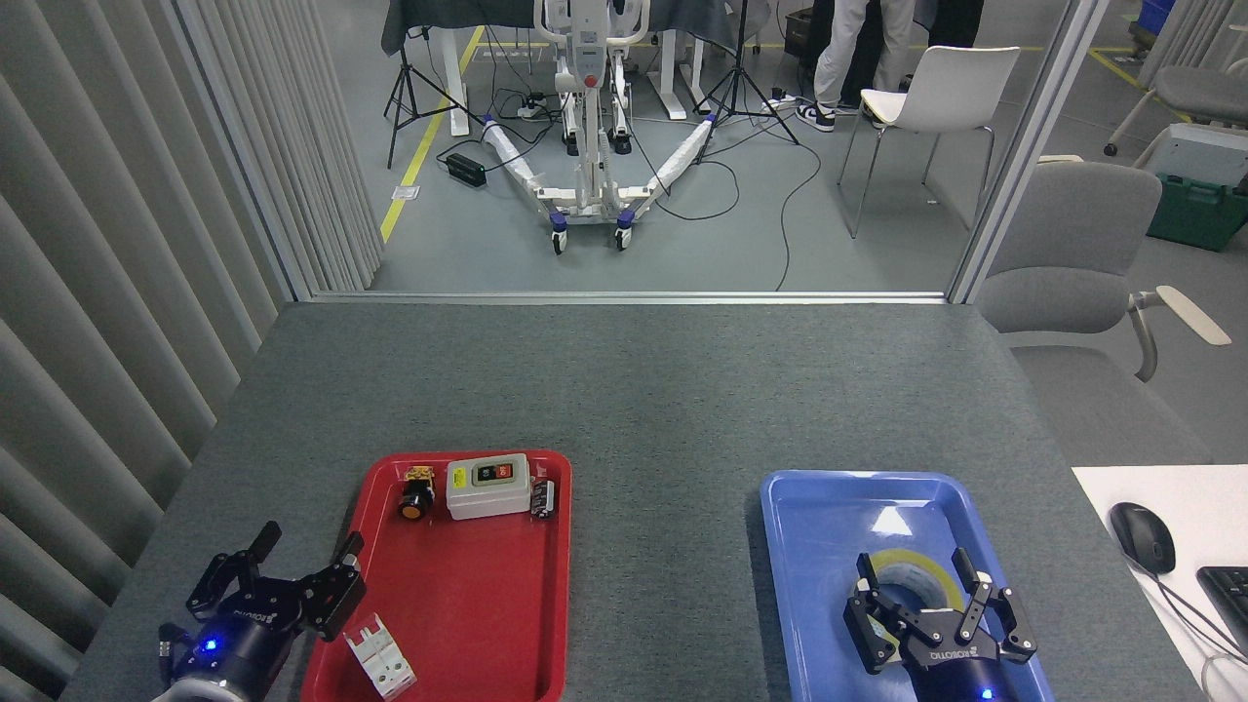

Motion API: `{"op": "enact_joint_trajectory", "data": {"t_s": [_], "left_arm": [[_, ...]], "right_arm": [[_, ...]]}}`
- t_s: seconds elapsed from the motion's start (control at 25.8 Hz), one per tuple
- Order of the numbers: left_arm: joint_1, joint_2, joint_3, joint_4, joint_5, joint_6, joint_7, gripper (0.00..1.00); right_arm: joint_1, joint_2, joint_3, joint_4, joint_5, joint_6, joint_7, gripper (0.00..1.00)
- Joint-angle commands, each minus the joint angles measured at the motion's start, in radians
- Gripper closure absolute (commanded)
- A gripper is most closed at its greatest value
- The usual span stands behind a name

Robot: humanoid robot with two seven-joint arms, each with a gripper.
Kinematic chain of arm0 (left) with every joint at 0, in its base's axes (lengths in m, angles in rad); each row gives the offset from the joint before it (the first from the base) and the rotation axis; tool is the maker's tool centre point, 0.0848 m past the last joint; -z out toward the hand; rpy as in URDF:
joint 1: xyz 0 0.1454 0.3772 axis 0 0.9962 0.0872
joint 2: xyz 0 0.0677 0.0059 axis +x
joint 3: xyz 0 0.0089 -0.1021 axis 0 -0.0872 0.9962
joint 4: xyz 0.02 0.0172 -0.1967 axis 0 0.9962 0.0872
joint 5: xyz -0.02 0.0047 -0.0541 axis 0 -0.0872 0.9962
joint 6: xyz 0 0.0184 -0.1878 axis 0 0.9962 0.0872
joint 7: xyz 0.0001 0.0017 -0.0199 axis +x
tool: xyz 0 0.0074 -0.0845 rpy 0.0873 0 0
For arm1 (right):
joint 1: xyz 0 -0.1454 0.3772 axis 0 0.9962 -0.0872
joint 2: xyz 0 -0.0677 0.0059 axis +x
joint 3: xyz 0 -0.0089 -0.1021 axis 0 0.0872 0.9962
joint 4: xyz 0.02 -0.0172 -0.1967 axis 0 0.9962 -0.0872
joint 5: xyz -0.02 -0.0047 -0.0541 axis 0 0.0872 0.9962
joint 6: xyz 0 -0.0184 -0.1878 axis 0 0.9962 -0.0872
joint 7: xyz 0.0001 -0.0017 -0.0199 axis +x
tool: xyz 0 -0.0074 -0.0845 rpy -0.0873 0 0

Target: Place and move tape with both arms

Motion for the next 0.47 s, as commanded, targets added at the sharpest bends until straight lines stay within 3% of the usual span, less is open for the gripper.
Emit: {"op": "enact_joint_trajectory", "data": {"t_s": [0.0, 0.43], "left_arm": [[0.000, 0.001, 0.000, -0.002, 0.000, 0.001, 0.000, 0.00], [0.038, 0.005, 0.032, -0.045, -0.002, 0.005, 0.037, 0.00]], "right_arm": [[0.006, 0.003, -0.001, -0.003, 0.000, 0.001, -0.003, 0.00], [0.004, 0.005, -0.005, -0.003, 0.000, 0.003, -0.003, 0.00]]}}
